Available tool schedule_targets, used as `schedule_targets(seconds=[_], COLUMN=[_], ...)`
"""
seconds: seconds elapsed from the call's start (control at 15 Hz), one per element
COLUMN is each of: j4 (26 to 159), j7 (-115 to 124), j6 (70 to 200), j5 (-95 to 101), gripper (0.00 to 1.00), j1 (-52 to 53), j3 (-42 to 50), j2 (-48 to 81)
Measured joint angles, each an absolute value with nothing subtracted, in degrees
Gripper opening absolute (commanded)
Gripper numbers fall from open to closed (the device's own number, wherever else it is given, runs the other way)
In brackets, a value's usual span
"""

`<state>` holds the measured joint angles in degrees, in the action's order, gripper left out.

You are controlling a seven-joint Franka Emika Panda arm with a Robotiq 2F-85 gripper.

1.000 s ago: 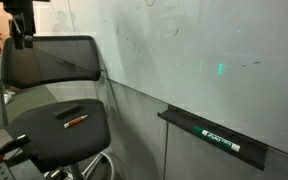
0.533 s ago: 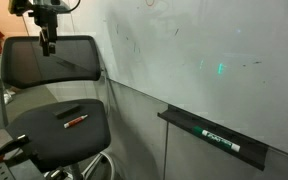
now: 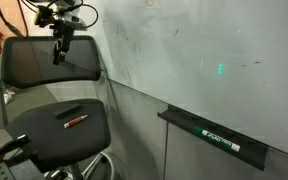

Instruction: Pick up the marker, then scribble on the board

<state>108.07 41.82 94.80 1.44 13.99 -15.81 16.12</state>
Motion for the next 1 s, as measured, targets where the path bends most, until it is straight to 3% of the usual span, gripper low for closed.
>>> schedule_targets(seconds=[1.0], j4=[98.9], j7=[41.8], j6=[85.8], j5=[-0.6], gripper=[1.00], j1=[17.0], j3=[-13.0], j2=[21.3])
